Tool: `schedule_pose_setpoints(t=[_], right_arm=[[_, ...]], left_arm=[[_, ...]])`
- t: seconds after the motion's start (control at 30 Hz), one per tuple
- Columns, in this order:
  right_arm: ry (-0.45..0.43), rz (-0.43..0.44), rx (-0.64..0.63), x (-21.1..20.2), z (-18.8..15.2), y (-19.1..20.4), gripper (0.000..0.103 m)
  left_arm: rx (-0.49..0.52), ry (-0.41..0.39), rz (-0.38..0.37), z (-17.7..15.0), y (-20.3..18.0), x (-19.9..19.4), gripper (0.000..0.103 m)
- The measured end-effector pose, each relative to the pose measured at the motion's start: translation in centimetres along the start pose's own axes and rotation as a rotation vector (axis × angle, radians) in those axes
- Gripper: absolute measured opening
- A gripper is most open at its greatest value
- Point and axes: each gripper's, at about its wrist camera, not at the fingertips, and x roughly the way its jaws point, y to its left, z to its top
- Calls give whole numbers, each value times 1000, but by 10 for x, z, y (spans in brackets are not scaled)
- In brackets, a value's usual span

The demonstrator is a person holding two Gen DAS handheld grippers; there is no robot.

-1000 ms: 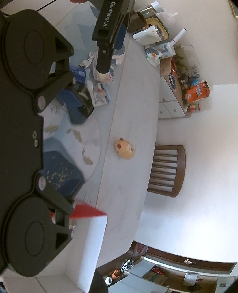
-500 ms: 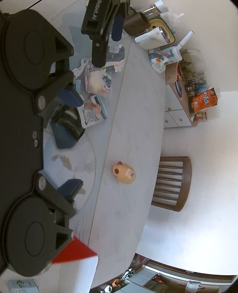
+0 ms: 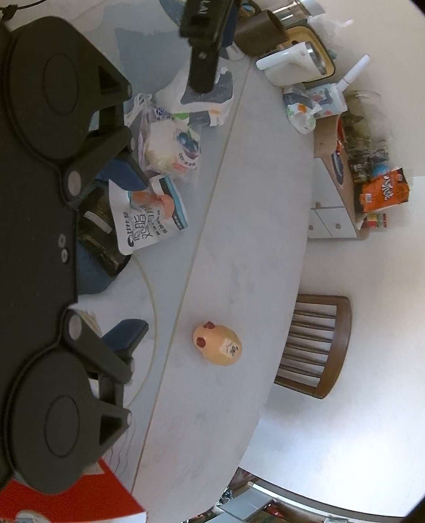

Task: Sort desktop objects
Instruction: 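Grasp the white-green bag with left tool while right tool grasps printed snack bag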

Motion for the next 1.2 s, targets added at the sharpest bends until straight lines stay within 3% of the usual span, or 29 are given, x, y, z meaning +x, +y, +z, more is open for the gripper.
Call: schedule_pose_setpoints(t=[0.27,0.73,0.87,0.93,1.07,1.2], right_arm=[[37,8,-44,29,7,10,84],[92,29,-107,64,14,21,83],[104,32,-107,71,15,20,81],[114,38,-107,74,15,20,70],[119,54,-108,75,14,21,65],[118,66,-119,75,15,24,53]], left_arm=[[-51,51,62,-4,24,25,103],[-153,115,37,-5,40,63,102],[-158,120,26,-6,41,67,92],[-162,121,21,-5,42,69,87],[-175,124,2,-5,44,70,68],[-176,116,-12,-5,43,69,51]])
